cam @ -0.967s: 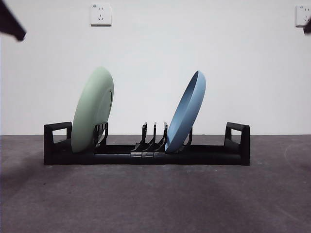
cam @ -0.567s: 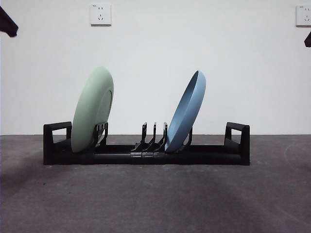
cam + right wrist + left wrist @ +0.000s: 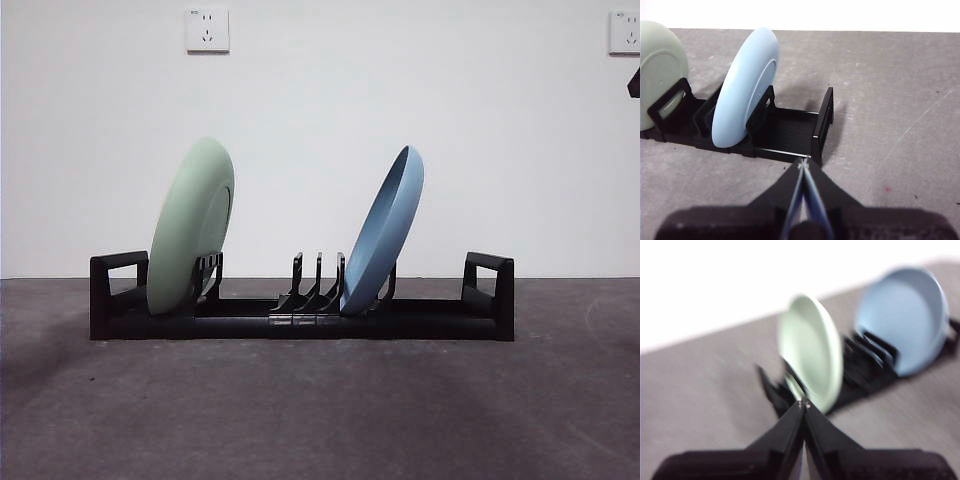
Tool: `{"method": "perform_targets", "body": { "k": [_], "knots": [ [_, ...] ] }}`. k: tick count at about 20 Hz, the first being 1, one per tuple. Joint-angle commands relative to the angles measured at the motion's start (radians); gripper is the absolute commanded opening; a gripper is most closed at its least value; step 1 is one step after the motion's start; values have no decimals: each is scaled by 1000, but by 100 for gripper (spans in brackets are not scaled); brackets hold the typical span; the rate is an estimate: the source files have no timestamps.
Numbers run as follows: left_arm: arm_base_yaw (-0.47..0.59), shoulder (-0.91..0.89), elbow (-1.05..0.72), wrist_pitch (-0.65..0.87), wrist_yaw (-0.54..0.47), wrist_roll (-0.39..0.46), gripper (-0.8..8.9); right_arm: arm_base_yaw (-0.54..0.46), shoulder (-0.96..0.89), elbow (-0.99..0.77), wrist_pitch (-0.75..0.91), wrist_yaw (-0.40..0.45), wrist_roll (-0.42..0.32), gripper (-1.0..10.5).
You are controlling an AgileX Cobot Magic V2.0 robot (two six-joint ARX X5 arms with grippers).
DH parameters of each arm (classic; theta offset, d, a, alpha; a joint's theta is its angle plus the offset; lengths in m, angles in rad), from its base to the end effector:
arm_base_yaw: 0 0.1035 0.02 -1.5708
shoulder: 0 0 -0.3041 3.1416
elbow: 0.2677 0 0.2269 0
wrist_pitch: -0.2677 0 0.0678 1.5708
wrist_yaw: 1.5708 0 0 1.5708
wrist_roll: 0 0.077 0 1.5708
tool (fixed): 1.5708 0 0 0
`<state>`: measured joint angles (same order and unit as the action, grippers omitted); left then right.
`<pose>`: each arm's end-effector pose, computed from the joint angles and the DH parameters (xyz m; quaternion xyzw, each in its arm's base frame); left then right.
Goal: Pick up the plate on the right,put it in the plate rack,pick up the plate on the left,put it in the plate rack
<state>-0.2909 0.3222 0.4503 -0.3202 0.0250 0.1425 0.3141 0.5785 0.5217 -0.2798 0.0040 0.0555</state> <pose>0.0790 -0.0257 0.2596 0.0827 0.0837 -0.1629 0.9796 0.1180 0.0380 0.2694 0.0005 0.1695 0.1476 0.9744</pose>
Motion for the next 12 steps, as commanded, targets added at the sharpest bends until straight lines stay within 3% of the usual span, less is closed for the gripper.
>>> {"method": "perform_targets", "body": {
  "k": [1,6,12],
  "knots": [
    [68,-79,-138,84,8,17,-4,0,-2,-4,7,2,6,3],
    [180,-253,-348,153,35,-40,-4,0,-2,-4,7,2,6,3],
    [214,-320,-447,158,34,-46,-4,0,-2,-4,7,2,6,3]
  ]
}}
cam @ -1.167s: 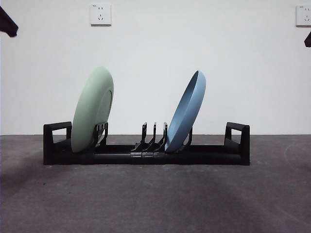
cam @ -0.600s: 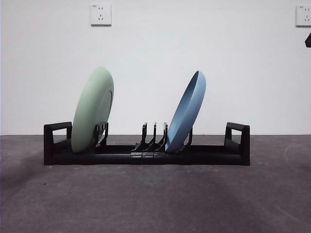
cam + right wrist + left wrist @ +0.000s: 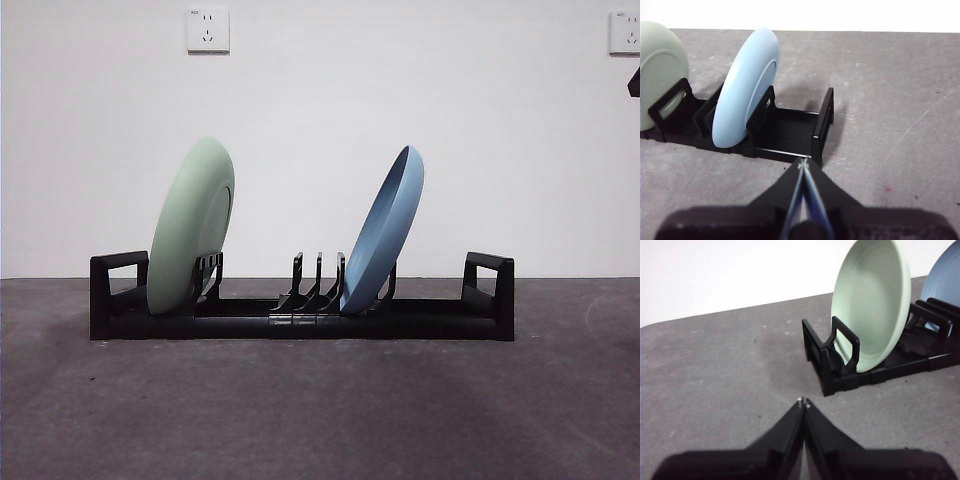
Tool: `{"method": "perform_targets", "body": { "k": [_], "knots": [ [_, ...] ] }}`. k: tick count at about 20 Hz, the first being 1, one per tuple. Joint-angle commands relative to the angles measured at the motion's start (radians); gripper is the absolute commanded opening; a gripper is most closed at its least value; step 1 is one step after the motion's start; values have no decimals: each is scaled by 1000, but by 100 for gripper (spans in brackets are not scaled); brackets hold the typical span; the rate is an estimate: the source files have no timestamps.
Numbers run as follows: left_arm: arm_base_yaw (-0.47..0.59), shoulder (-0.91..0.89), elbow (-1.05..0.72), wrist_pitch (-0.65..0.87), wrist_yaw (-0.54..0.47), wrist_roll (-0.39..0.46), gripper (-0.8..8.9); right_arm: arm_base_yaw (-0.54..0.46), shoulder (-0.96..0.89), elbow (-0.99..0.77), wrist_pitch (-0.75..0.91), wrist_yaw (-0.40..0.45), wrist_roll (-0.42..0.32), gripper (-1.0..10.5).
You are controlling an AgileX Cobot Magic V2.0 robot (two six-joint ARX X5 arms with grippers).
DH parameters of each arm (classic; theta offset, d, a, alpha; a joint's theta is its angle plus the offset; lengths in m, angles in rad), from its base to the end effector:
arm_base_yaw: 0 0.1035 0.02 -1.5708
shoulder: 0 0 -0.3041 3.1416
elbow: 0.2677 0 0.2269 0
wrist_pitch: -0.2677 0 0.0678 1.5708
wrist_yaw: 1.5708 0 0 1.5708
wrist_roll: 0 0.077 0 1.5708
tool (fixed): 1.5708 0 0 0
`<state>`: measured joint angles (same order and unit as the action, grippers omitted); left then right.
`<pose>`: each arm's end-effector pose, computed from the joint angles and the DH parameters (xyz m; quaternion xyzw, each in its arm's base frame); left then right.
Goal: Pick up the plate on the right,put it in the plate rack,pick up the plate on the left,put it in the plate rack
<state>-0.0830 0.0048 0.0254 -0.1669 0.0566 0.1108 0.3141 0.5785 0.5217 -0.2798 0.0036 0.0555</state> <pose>0.0759 -0.0107 0.1484 0.0561 0.0691 -0.0735 0.9933 0.1180 0.0380 0.2694 0.0005 0.1696 0.1478 0.9744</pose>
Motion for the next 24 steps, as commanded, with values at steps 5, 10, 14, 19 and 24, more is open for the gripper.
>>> {"method": "perform_targets", "body": {
  "k": [5,10,14,19,24],
  "knots": [
    [5,-3,-22,-13,-1,-18,-4,0,-2,-4,7,3,6,3],
    [5,-3,-22,-13,-3,-18,-3,0,-2,-4,7,3,6,3],
    [5,-3,-22,-13,-3,-18,-4,0,-2,-4,7,3,6,3],
    [5,-3,-22,-13,-3,-18,-4,0,-3,-4,2,5,-39,2],
    [5,-3,-22,-13,-3,-18,-4,-51,-144,-11,-19,27,-127,2]
  ]
}}
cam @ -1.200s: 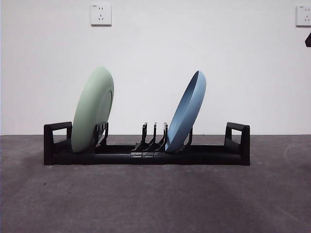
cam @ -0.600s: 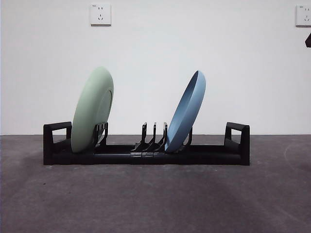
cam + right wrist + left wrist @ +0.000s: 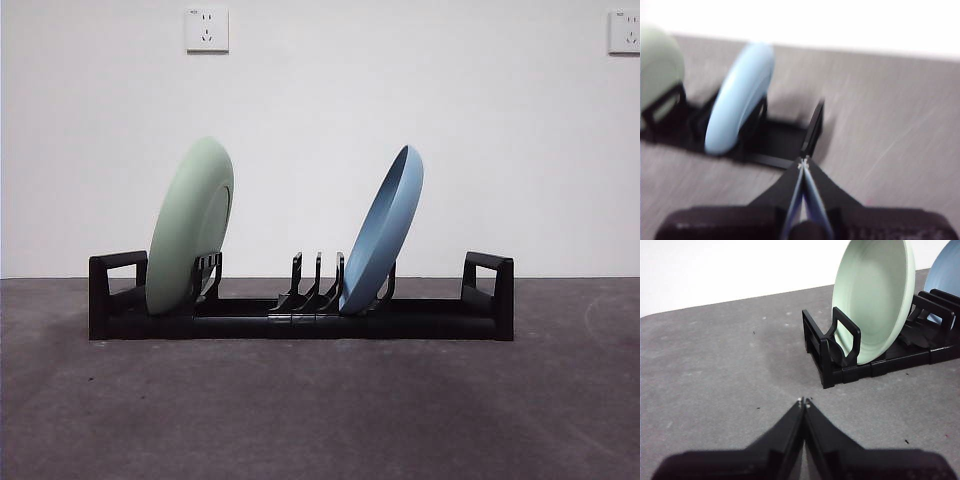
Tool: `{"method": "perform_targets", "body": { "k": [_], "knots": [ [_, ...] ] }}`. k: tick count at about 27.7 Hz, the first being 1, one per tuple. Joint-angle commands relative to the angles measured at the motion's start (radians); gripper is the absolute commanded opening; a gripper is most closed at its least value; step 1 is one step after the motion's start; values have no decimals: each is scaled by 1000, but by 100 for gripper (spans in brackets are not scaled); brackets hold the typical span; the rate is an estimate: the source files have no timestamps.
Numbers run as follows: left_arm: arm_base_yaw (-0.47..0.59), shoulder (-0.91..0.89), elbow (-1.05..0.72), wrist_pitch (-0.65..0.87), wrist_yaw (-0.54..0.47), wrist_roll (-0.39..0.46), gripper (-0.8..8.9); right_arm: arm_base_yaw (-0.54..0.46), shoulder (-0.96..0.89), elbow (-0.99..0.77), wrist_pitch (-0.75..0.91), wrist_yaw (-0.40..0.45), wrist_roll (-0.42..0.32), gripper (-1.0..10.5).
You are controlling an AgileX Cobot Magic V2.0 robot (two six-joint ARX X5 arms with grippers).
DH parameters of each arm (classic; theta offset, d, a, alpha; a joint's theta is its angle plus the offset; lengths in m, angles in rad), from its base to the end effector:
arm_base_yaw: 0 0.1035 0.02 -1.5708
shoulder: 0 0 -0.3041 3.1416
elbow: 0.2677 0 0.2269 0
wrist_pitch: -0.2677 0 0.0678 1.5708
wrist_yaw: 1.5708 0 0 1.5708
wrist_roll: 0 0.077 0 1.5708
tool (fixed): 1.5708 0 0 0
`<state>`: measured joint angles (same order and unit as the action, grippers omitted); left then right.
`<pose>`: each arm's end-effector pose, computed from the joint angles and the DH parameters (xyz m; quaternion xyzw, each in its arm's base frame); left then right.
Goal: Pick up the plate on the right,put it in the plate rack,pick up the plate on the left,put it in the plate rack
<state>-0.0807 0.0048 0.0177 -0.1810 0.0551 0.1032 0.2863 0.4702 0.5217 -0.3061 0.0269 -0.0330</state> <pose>0.0760 -0.0104 0.1436 0.0524 0.0803 -0.0718 0.9928 0.1008 0.0275 0.2760 -0.0360 0.1233 0.1303 0.9831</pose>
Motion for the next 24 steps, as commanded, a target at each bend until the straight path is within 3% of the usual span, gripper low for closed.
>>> {"method": "perform_targets", "body": {
  "k": [1,3,7,15,24],
  "knots": [
    [3,-3,-14,1,-2,-10,-3,-45,-71,-20,7,-2,-52,2],
    [3,-3,-14,1,-2,-10,-4,-107,-150,-62,15,-14,-55,2],
    [3,-3,-14,1,-2,-10,-3,-209,-279,-194,83,-135,-55,2],
    [3,-3,-14,1,-2,-10,-3,-215,-454,-408,186,-131,-43,1],
    [3,-3,-14,1,-2,-10,-4,-213,-469,-516,193,-132,19,1]
  ]
}}
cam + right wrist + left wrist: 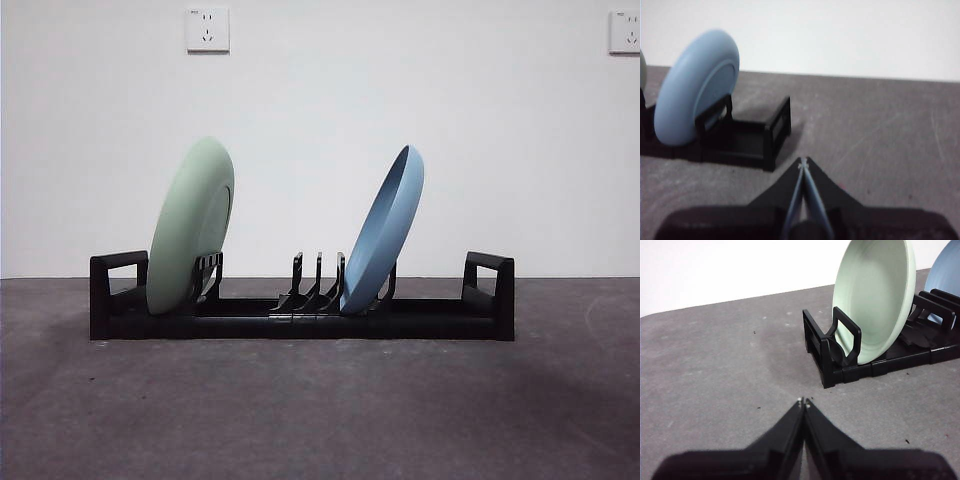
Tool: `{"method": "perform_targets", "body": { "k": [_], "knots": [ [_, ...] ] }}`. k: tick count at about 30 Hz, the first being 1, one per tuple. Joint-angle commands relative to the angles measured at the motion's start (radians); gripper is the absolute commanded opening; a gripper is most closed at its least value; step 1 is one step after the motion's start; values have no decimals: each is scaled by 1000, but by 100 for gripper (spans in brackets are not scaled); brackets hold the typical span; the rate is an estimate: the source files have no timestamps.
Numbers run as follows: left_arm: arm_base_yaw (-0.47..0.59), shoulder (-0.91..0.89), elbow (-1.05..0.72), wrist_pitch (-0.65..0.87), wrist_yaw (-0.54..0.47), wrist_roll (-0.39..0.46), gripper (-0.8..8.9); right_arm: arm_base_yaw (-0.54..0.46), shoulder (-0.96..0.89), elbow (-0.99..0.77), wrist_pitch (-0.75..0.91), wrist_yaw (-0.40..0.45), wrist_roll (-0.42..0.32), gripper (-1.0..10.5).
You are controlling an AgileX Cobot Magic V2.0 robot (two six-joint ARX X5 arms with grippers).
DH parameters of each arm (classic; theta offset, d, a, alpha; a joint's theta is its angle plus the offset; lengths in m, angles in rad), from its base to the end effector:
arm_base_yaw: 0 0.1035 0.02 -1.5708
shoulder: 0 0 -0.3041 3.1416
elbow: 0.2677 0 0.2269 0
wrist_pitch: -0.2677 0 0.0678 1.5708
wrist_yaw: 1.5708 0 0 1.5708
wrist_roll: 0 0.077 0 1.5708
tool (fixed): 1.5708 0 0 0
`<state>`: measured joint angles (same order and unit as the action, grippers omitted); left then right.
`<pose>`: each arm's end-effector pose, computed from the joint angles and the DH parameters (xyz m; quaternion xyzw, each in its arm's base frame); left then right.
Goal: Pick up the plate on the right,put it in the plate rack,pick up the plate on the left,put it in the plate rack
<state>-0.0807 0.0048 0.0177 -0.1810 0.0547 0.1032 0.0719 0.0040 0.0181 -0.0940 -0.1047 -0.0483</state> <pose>0.0760 -0.0104 0.1436 0.0524 0.0804 -0.0716 0.9928 0.0770 0.0136 0.1563 -0.0234 0.0378 0.0891 0.9950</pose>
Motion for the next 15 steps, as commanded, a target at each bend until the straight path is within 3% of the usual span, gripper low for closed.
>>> {"method": "perform_targets", "body": {
  "k": [1,7,15],
  "knots": [
    [3,-3,-14,1,-2,-10,-4,1,-3,-13,-39,-1,37,1],
    [3,-3,-14,1,-2,-10,-4,1,-2,-12,-83,-1,124,2],
    [3,-3,-14,1,-2,-10,-4,1,-2,-12,-83,7,129,2]
  ]
}}
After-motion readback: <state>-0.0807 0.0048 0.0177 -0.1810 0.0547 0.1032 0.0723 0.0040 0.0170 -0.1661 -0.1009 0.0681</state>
